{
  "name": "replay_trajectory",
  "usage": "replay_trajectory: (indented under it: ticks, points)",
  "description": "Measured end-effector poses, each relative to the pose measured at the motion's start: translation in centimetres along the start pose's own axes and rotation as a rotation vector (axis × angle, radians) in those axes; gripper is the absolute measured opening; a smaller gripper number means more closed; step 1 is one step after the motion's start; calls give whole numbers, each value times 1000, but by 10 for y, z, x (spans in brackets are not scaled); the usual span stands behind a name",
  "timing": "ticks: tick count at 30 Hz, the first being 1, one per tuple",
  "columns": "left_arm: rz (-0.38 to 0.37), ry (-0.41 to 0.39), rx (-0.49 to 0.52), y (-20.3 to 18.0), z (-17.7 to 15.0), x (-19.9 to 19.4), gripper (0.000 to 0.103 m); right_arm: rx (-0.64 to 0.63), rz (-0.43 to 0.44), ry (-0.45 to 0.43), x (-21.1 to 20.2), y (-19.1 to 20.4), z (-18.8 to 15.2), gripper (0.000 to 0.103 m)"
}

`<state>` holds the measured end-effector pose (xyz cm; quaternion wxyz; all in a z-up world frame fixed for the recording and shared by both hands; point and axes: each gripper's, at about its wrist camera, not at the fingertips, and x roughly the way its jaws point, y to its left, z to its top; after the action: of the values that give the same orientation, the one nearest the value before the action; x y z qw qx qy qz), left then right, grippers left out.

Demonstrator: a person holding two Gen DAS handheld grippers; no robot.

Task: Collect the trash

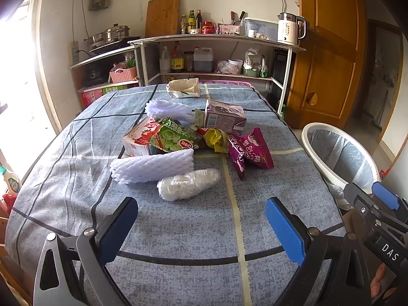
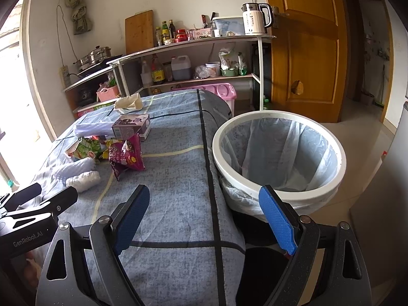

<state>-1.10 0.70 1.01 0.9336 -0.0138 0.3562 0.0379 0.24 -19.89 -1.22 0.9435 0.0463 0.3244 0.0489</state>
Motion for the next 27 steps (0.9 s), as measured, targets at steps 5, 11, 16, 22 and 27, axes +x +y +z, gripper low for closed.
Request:
replay_trajectory:
  ticks: [5, 11, 16, 22, 27]
  points:
    - [-1, -4, -4, 9, 0, 1, 102, 0, 0, -4, -1, 0, 0, 88]
    - [-1, -2, -8, 10, 0, 0, 101, -2, -2, -4, -2, 1, 0, 88]
    - [2, -3, -7, 9, 0, -1, 101, -1, 1, -1, -3, 1, -1, 88]
    - [1, -1, -10, 10, 0, -1, 101, -5, 0, -2, -4, 1, 1, 88]
    - [3, -3, -10, 10, 0, -2, 102, -5, 0, 0, -4, 1, 1, 88]
